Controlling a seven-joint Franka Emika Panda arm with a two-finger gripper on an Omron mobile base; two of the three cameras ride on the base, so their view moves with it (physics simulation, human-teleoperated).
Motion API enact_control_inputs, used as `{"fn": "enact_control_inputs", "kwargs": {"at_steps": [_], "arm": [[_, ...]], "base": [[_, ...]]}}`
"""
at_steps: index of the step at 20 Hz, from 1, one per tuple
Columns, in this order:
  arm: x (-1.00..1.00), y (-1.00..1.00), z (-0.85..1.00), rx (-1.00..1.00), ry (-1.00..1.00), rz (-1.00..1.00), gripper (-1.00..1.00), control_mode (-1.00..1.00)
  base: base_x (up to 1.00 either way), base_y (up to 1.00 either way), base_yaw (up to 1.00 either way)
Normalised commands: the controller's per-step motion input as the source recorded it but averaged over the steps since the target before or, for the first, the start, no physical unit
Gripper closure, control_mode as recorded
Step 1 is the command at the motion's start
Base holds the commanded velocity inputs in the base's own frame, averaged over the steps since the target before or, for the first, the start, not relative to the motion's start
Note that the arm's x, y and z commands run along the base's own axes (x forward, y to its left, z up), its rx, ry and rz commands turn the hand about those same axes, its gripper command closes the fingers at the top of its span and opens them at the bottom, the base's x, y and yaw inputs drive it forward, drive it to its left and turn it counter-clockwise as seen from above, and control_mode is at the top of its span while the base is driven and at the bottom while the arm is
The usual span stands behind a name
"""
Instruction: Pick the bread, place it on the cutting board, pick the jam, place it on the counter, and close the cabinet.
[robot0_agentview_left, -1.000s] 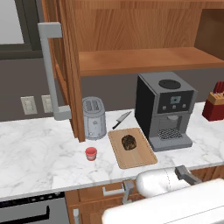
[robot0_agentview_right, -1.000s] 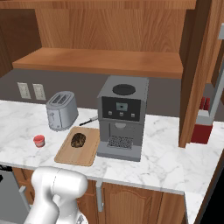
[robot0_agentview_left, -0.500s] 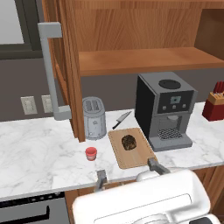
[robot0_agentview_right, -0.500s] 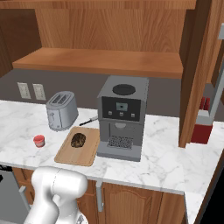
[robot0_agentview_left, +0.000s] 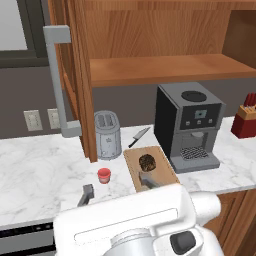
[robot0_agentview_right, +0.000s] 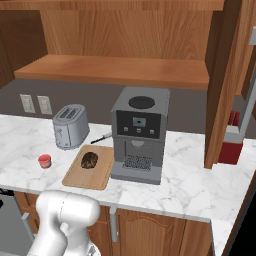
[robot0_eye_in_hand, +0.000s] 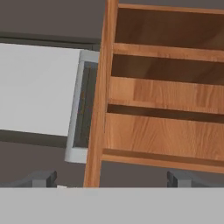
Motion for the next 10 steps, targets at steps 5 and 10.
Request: {"fn": "enact_control_inputs", "kwargs": {"at_steps": [5,10], "arm": [[0.25,0.24,-0.05,0.00,0.00,0.00,-1.00,-1.00],[0.27,0.24,-0.07,0.00,0.00,0.00,-1.00,-1.00]], "base": [[0.00,0.00,0.00],[0.00,0.00,0.00]]}}
